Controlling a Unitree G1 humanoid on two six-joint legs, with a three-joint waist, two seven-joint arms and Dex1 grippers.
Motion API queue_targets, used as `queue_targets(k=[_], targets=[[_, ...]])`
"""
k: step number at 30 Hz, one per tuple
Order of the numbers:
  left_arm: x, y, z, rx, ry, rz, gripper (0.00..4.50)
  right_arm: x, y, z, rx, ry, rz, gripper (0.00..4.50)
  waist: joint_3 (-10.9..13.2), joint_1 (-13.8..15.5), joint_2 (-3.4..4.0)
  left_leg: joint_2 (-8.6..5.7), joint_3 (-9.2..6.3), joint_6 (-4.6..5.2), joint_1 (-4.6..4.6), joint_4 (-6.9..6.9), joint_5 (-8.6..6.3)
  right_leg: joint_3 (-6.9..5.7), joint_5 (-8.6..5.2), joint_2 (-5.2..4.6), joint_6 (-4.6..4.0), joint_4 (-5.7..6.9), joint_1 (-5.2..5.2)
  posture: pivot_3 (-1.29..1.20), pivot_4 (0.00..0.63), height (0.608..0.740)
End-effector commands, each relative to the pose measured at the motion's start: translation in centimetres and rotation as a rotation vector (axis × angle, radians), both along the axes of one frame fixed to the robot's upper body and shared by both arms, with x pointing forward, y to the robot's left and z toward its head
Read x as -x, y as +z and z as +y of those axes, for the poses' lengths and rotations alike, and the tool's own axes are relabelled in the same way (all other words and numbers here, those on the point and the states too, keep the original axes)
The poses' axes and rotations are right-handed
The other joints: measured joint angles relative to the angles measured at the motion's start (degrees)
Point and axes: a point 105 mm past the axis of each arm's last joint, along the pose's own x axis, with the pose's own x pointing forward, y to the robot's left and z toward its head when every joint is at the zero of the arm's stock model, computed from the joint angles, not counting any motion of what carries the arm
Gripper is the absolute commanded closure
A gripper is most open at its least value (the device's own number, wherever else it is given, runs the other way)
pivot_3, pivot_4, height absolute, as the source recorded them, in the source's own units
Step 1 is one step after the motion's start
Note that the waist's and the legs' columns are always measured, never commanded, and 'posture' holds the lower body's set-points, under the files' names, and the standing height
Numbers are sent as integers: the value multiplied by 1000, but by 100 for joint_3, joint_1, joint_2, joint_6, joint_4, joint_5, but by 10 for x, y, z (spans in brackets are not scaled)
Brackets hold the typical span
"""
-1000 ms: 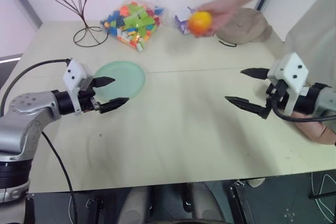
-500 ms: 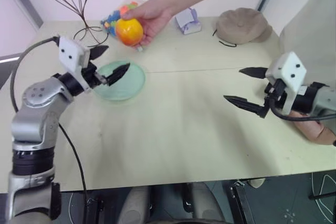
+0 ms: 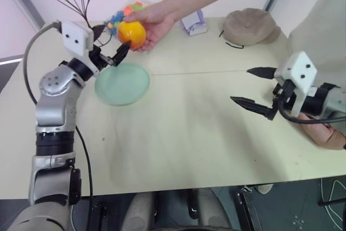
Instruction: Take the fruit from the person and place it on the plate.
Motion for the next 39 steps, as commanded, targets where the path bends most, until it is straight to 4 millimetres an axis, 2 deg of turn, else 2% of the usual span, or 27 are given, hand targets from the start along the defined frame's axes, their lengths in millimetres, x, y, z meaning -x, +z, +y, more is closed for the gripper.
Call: queue_targets(k=[1,14,25,30,39], targets=[[-3,16,-3,7,-7,-68,0,6,12,1,7,4,-53,64,0,19,0,0,0,0,0,0,0,0,0,0,0,0,0,0,150,740],[-23,16,-11,74,-47,-52,0,7,13,1,5,-9,-62,64,0,92,-1,-2,0,0,-1,4,0,-1,2,4,4,1,0,0,150,740],[-32,15,-16,106,-75,-39,0,8,13,0,9,-25,-72,64,0,90,-1,-2,0,0,-1,4,0,-1,3,5,4,3,0,0,150,740],[-34,13,-19,109,-88,-34,1568,8,13,0,8,-29,-74,0,0,90,-1,-2,0,0,-1,5,0,-1,3,5,4,3,0,0,150,740],[-31,7,-14,80,-76,-10,1585,9,11,2,3,-25,-70,0,-1,90,-1,-3,0,0,-1,5,0,-1,4,5,5,3,0,0,150,740]])
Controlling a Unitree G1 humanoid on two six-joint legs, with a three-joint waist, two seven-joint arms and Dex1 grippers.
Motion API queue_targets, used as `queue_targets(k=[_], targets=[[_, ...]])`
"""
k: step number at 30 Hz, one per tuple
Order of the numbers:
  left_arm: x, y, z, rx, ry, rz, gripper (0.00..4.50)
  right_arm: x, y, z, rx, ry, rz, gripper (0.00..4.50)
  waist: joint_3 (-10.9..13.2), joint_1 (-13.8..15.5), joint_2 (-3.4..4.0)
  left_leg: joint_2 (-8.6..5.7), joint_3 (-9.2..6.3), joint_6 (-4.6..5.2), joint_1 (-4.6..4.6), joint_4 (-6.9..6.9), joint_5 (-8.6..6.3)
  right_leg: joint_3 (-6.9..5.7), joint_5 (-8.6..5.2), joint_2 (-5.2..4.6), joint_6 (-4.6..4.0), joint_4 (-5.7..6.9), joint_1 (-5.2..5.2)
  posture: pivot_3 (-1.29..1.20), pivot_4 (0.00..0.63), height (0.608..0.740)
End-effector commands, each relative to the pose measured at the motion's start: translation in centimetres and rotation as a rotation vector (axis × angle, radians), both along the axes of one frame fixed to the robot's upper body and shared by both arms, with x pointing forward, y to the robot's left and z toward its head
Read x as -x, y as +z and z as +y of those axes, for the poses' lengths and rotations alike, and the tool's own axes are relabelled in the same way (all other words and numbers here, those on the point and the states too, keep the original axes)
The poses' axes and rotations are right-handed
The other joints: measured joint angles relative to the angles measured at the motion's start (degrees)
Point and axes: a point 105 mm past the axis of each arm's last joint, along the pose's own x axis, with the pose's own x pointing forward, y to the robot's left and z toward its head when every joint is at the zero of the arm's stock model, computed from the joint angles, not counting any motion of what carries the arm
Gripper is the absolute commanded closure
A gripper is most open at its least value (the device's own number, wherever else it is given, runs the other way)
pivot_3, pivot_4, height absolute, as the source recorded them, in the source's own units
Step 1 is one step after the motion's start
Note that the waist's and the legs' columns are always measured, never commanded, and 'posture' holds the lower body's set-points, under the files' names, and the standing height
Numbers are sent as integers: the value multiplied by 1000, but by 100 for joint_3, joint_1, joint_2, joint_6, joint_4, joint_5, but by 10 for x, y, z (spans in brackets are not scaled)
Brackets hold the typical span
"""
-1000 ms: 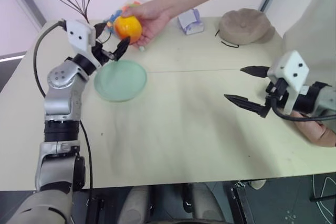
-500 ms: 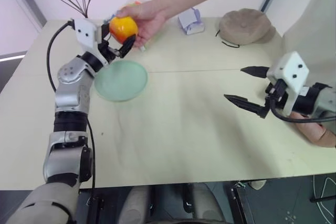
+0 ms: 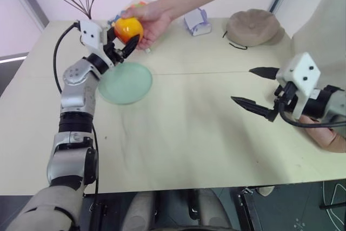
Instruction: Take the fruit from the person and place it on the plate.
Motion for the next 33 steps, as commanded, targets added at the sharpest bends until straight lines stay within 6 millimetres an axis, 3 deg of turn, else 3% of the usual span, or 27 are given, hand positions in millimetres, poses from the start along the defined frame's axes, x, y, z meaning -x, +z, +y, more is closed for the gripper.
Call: queue_targets(k=[1,11,17,20,25,29,33], targets=[[7,10,7,-41,22,-35,1585,4,9,2,3,5,-45,0,0,-1,0,0,0,0,0,0,0,0,0,0,0,0,0,0,150,740],[18,-56,24,-181,100,186,1585,6,3,5,-9,12,-24,0,0,4,0,-1,0,0,4,0,0,3,0,-8,0,11,0,0,150,740],[24,-99,29,-170,115,311,1585,7,1,6,-13,16,-15,0,-1,1,0,0,-1,0,7,0,0,3,0,-11,-1,13,0,0,150,740],[24,-111,31,-159,125,346,146,8,1,7,-14,18,-11,0,-1,4,0,0,-1,0,6,0,0,3,0,-12,-1,13,0,0,150,740],[26,-116,34,-157,130,358,39,9,1,8,-14,19,-6,0,-1,2,-1,0,-1,0,6,0,0,3,0,-12,-1,13,0,0,150,740],[30,-103,33,-127,103,317,39,9,0,8,-14,21,-2,0,-1,2,-1,1,-1,0,6,0,0,3,0,-13,-1,13,0,0,150,740],[42,-72,32,-99,64,240,39,9,0,8,-14,22,-1,0,-1,1,-1,2,-3,0,5,0,0,8,0,-14,-1,12,-1,0,150,740]])
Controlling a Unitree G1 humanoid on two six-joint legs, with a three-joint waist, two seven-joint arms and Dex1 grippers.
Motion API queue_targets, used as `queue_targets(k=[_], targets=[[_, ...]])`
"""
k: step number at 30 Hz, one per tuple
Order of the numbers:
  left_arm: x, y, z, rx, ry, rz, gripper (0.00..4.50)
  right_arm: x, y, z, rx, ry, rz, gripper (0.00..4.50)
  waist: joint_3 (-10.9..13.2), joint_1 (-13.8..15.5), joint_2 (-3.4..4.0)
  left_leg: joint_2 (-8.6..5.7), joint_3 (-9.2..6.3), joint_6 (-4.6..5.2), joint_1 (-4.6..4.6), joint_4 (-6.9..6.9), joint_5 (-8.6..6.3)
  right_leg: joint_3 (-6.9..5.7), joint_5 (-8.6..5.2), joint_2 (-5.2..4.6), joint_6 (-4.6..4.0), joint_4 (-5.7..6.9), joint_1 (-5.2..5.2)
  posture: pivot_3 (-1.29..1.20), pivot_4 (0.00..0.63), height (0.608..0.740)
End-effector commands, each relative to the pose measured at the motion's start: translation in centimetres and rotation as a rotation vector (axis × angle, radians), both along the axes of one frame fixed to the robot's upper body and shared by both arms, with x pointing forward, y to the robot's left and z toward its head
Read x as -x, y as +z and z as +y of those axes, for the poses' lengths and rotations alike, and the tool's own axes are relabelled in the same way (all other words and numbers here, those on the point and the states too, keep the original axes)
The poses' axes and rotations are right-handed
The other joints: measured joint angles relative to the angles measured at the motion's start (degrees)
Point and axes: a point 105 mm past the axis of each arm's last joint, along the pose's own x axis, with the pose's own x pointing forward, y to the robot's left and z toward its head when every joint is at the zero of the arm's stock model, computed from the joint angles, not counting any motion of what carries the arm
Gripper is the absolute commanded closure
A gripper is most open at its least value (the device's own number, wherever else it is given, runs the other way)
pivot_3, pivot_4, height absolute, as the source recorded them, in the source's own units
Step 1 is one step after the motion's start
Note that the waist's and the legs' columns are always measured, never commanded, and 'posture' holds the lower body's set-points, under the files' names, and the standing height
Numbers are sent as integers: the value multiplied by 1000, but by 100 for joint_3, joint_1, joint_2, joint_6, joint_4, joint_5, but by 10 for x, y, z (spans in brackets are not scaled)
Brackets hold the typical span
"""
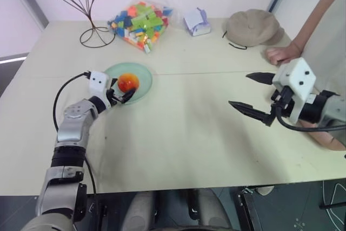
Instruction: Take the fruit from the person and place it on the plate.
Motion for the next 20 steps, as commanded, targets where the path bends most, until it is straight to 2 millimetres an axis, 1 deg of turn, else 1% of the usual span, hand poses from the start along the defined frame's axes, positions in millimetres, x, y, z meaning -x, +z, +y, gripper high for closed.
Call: queue_targets(k=[1,3,5,8,9,11,15,17,20], targets=[[13,45,4,11,-30,-128,39,4,8,4,7,17,-42,0,0,-2,0,0,0,0,0,0,0,0,0,0,0,0,0,0,150,740],[23,59,4,3,-49,-144,39,5,8,4,7,18,-42,0,0,-17,0,1,0,0,1,-1,0,2,0,0,0,-1,0,0,150,740],[32,68,5,-15,-69,-151,39,4,7,4,5,19,-41,0,-1,-12,1,2,0,0,2,-2,0,3,-1,1,-1,-1,0,0,150,740],[49,86,10,-63,-98,-162,39,3,6,6,0,35,-36,0,0,-12,1,2,1,0,2,-1,0,2,-1,1,-1,-1,1,0,150,740],[53,90,11,-71,-104,-160,39,2,5,6,-1,40,-35,0,0,-12,1,2,1,0,1,-1,0,2,-1,1,-1,-2,0,0,150,740],[66,97,15,-129,-145,-143,39,-1,5,9,-6,58,-36,0,0,-18,1,2,0,0,1,-1,0,0,-1,3,-2,-3,1,0,150,740],[89,103,28,-209,-180,-52,39,-7,5,18,-19,108,-41,0,0,-49,2,3,4,0,3,-2,0,-3,-3,5,-4,-6,0,0,150,740],[104,100,34,-272,-218,7,39,-9,6,24,-28,139,-43,0,0,-86,2,5,4,0,3,-4,0,-4,-4,7,-5,-7,0,0,150,740],[111,98,45,-282,-193,50,39,-12,5,30,-25,167,-47,0,1,-113,5,5,2,0,3,-7,0,-6,-13,7,-21,-11,1,0,150,740]])
